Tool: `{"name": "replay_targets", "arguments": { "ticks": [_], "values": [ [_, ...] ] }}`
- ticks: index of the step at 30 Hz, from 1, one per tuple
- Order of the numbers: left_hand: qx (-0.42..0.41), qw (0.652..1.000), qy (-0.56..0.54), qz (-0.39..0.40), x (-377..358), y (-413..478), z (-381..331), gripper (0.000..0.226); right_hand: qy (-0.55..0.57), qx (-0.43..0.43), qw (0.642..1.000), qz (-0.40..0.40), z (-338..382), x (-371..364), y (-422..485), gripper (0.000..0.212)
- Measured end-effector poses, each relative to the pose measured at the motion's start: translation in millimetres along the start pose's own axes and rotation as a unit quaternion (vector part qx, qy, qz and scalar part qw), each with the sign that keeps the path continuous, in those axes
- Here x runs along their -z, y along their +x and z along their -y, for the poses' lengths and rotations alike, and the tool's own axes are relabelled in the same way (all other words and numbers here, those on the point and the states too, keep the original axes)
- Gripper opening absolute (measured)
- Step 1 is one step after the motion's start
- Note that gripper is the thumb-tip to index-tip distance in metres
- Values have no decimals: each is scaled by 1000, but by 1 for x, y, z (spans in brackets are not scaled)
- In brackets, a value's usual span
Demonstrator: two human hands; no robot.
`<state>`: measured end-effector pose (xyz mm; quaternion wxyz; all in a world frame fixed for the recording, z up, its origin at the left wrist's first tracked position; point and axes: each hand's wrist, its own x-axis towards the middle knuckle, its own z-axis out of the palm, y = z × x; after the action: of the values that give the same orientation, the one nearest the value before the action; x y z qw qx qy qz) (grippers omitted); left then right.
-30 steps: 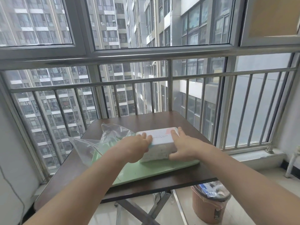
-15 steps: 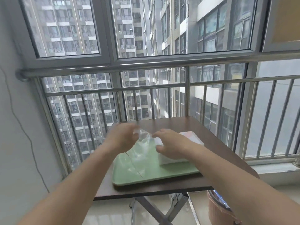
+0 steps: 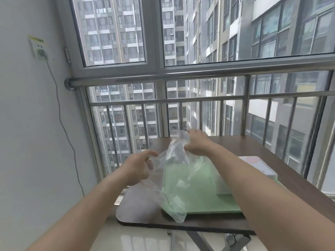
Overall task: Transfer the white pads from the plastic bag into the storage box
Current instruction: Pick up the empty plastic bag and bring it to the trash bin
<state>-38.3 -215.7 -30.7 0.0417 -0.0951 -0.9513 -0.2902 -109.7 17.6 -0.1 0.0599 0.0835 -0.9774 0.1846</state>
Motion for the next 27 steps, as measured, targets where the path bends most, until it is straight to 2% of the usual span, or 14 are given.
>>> {"name": "replay_targets", "arguments": {
  "ticks": [4,7,9,18,21,24,25,27],
  "values": [
    [-76,995,29,-52,13,5,-5,66,132,-27,991,23,7,3,14,80],
    [-97,992,25,-74,20,11,-6,64,199,-30,980,-4,4,11,18,54],
    [-87,993,15,-84,25,14,-5,65,215,-38,976,-20,-3,20,18,42],
    [1,999,-28,-28,26,15,-21,67,254,-20,960,-117,-54,62,-18,38],
    [-5,1000,-18,-14,22,14,-46,59,235,-17,959,-159,-70,86,-35,43],
    [-47,996,-67,-38,15,13,-85,23,225,-18,947,-229,-87,115,-62,52],
    [-50,993,-100,-45,13,13,-96,20,227,-14,943,-244,-93,123,-69,58],
    [-52,984,-165,-40,3,14,-120,35,245,-30,934,-259,-109,136,-89,75]
  ]
}}
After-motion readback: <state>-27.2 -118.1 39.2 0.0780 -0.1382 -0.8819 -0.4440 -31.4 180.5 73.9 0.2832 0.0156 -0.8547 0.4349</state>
